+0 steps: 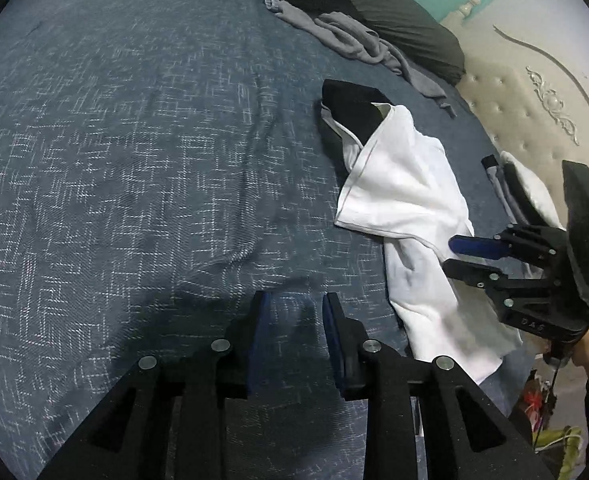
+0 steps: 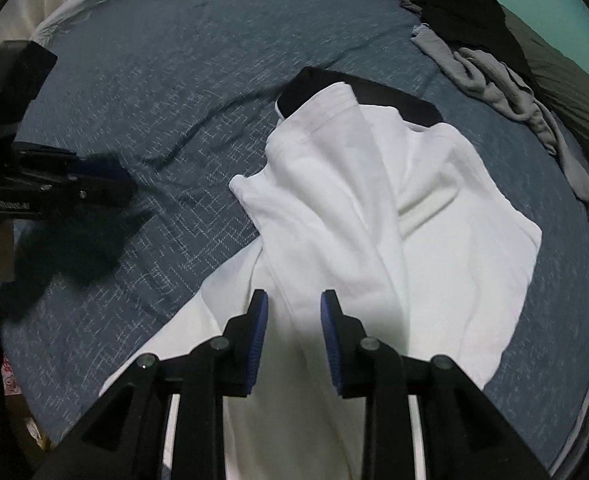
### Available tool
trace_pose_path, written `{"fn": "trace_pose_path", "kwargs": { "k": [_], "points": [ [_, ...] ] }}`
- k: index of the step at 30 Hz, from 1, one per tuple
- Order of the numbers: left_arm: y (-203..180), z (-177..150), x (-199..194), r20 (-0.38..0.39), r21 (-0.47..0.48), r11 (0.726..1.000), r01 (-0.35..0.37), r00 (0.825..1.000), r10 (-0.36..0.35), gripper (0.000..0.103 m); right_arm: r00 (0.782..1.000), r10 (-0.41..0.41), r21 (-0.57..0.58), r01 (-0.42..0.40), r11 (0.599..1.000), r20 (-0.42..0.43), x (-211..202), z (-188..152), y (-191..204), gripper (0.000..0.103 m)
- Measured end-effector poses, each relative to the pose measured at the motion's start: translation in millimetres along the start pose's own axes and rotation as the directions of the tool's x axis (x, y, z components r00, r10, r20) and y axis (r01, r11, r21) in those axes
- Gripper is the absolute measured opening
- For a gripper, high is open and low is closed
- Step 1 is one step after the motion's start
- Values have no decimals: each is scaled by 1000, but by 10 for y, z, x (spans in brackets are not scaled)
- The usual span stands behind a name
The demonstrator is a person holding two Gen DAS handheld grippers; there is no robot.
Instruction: Fold clothes
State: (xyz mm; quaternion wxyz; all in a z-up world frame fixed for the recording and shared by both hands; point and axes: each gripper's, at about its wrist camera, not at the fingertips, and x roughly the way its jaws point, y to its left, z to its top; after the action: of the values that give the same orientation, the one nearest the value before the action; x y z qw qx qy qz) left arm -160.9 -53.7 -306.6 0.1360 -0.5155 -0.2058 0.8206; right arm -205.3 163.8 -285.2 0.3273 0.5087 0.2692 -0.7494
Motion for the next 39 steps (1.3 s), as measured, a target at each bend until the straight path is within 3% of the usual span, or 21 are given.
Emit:
{"fn": "trace_pose_path", "kwargs": {
  "k": [3,5,7,10,13,16,19,20,32,33,35,39],
  "points": [
    [4,11,-26,12,3,1000,11,1000,-11,30,1000,-6,1,6,1000,-6,48,6,-39,25],
    [-8,20,-41,18,11,1000,15,1000,-16,30,1000,-12,4,12,1000,-3,41,-3,-82,10],
    [-38,29,-51,27,20,1000,18,999,-19,30,1000,-12,23,12,1000,6,7,-11,-159,4],
    [-59,34,-47,32,24,999,21,999,-22,31,999,-23,56,21,998,34,-74,-15,-280,1],
    [-68,31,-27,26,28,999,24,999,-25,31,998,20,73,-24,997,53,-108,12,-347,1],
    [-82,45,-36,33,31,999,15,999,-16,31,996,70,86,-75,993,61,-93,68,-313,3],
    [-77,63,-71,46,33,999,-8,999,7,31,997,52,77,-56,995,50,-5,220,-197,28],
    [-69,69,-85,50,32,999,-14,999,12,31,997,56,65,-59,996,47,30,267,-154,30],
    [86,124,-246,90,-1,1000,-22,996,22,32,996,-91,-167,87,982,-16,522,583,374,29],
    [96,121,-251,89,-3,1000,-20,996,20,32,995,-97,-173,92,981,-21,550,581,377,27],
    [95,128,-244,88,-3,1000,-19,996,20,32,994,-105,-169,100,980,-16,557,579,358,10],
    [81,138,-221,86,-3,1000,-21,996,21,32,993,-115,-128,118,985,25,441,583,251,1]
  ]
}}
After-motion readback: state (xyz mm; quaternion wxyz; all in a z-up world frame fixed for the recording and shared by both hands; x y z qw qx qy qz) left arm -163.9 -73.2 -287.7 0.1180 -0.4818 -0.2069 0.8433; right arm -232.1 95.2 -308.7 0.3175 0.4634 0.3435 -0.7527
